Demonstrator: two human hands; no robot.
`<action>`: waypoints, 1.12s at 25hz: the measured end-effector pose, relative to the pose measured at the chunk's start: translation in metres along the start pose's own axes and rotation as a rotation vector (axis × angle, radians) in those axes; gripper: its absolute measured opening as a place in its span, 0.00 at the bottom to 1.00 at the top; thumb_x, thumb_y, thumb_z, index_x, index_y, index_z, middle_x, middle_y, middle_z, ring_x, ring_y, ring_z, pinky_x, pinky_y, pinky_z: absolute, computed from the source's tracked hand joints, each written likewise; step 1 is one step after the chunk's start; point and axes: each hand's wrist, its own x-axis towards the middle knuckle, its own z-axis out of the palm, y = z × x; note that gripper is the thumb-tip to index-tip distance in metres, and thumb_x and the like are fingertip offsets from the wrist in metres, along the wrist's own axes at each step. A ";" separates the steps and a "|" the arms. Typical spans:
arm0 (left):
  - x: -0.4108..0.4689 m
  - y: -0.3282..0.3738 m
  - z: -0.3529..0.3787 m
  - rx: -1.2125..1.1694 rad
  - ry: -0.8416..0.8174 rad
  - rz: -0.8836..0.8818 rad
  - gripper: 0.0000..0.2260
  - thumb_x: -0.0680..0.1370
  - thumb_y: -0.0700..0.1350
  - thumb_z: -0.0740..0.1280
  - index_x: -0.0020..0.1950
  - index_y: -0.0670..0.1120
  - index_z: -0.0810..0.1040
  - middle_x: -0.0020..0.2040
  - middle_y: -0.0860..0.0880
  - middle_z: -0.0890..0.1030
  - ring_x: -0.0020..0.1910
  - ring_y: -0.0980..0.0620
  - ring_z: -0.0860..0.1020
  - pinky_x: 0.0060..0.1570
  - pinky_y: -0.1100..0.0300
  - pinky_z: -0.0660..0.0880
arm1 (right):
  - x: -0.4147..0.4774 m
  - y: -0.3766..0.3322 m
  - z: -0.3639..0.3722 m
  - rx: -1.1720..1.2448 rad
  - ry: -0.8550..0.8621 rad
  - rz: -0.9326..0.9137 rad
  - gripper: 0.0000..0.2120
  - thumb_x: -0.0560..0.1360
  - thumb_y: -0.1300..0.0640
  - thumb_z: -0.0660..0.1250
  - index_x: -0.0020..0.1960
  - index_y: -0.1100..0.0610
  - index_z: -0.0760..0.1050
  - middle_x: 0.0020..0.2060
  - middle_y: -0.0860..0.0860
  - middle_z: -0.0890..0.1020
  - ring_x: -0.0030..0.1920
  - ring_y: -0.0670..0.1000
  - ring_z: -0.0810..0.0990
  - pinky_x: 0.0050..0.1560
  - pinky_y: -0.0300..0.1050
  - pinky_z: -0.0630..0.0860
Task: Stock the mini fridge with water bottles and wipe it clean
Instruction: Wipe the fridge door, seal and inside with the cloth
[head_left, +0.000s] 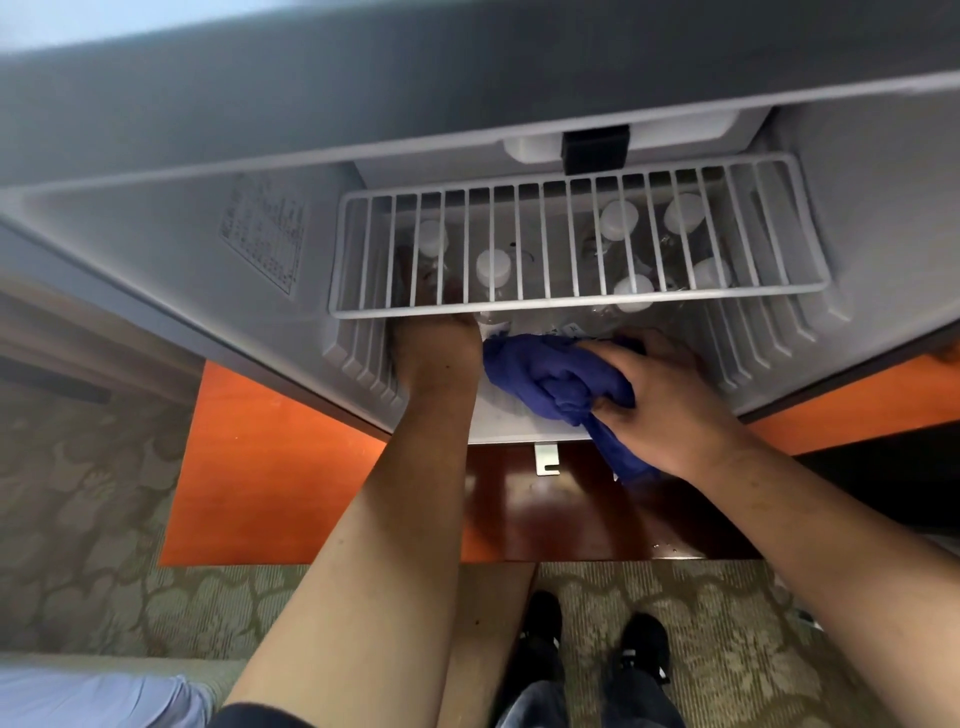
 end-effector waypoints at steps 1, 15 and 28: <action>0.002 -0.002 0.000 -0.003 0.017 0.049 0.18 0.84 0.45 0.62 0.74 0.45 0.73 0.72 0.41 0.75 0.71 0.39 0.73 0.65 0.55 0.68 | 0.000 -0.001 -0.001 -0.005 0.000 0.003 0.30 0.73 0.53 0.71 0.73 0.40 0.71 0.64 0.55 0.74 0.67 0.62 0.72 0.70 0.62 0.68; -0.037 -0.018 0.015 -0.357 -0.254 -0.240 0.34 0.81 0.51 0.66 0.83 0.47 0.56 0.74 0.44 0.74 0.71 0.44 0.74 0.59 0.62 0.67 | 0.000 -0.005 -0.002 -0.045 -0.035 0.003 0.30 0.74 0.53 0.72 0.74 0.38 0.69 0.78 0.47 0.63 0.77 0.56 0.61 0.76 0.62 0.60; 0.016 -0.027 0.065 -0.199 -0.360 -0.058 0.16 0.79 0.48 0.70 0.63 0.40 0.77 0.59 0.41 0.83 0.60 0.41 0.81 0.53 0.61 0.72 | 0.019 -0.018 0.000 -0.183 -0.170 -0.071 0.29 0.78 0.51 0.69 0.76 0.36 0.65 0.82 0.43 0.52 0.80 0.54 0.52 0.78 0.61 0.54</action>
